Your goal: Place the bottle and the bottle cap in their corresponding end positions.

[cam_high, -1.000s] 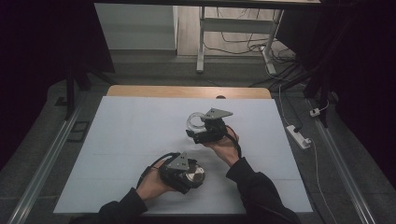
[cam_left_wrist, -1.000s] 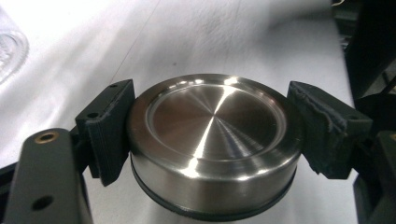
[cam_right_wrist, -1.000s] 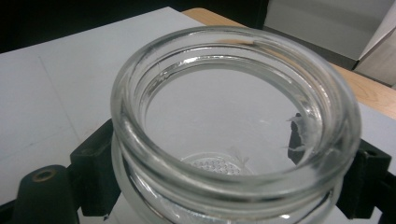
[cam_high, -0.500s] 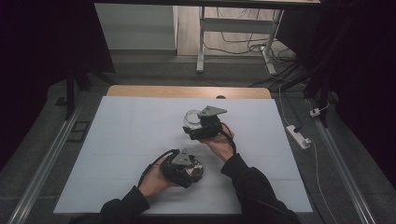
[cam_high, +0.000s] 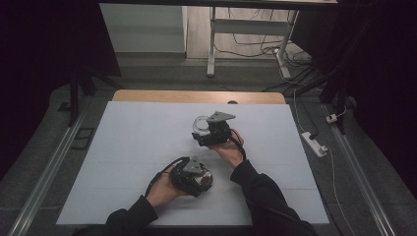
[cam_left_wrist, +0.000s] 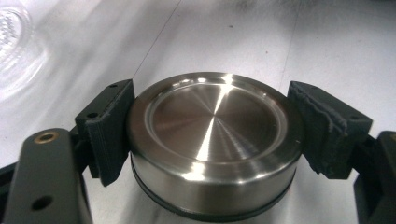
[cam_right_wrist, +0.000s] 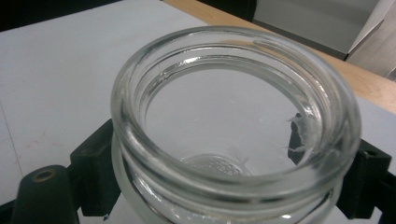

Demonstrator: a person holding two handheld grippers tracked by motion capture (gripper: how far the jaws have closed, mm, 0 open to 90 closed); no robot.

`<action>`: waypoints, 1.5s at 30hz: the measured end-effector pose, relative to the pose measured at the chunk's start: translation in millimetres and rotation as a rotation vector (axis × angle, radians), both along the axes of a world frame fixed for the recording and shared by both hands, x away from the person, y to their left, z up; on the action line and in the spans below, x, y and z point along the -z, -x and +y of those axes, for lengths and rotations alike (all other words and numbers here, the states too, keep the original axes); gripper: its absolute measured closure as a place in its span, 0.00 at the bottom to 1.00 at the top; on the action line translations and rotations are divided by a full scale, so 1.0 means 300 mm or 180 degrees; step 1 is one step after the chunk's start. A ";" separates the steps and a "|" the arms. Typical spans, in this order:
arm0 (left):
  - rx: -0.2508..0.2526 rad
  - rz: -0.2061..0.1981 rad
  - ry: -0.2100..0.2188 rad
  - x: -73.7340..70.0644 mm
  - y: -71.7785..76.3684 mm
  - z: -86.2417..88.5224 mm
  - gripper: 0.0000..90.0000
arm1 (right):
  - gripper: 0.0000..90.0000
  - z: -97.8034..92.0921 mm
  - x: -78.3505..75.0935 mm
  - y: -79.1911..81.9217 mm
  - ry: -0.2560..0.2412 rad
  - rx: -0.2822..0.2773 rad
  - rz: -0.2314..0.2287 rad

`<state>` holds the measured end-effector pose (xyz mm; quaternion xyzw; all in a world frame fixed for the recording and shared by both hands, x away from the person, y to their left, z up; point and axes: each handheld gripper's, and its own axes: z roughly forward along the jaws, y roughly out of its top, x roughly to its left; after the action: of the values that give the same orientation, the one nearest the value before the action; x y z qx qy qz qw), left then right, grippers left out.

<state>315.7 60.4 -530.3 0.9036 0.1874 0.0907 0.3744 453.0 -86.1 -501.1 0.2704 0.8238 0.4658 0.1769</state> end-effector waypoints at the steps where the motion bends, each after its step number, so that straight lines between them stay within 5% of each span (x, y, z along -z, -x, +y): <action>1: 0.0002 -0.0002 -0.0014 0.001 0.000 0.001 0.22 | 0.16 0.000 0.000 0.000 0.0000 0.0000 0.0000; 5: -0.0008 -0.0033 -0.0128 0.012 -0.001 0.000 0.22 | 0.16 0.005 0.030 -0.006 0.0151 0.0002 0.0050; 11: -0.0028 -0.0058 -0.0246 0.021 -0.001 -0.006 0.21 | 0.16 -0.005 0.038 -0.010 0.0127 -0.0009 0.0097; 24: -0.0066 0.0090 -0.0191 0.027 -0.013 0.003 0.14 | 0.09 -0.009 0.035 -0.010 0.0079 -0.0018 0.0225; 45: -0.0233 0.0217 0.0223 -0.009 0.003 0.066 0.02 | 0.00 -0.043 -0.016 0.021 0.0020 -0.0097 0.0274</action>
<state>314.7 80.4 -527.5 0.8851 0.2360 0.0669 0.3956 446.6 -99.0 -496.4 0.2770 0.8361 0.4538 0.1351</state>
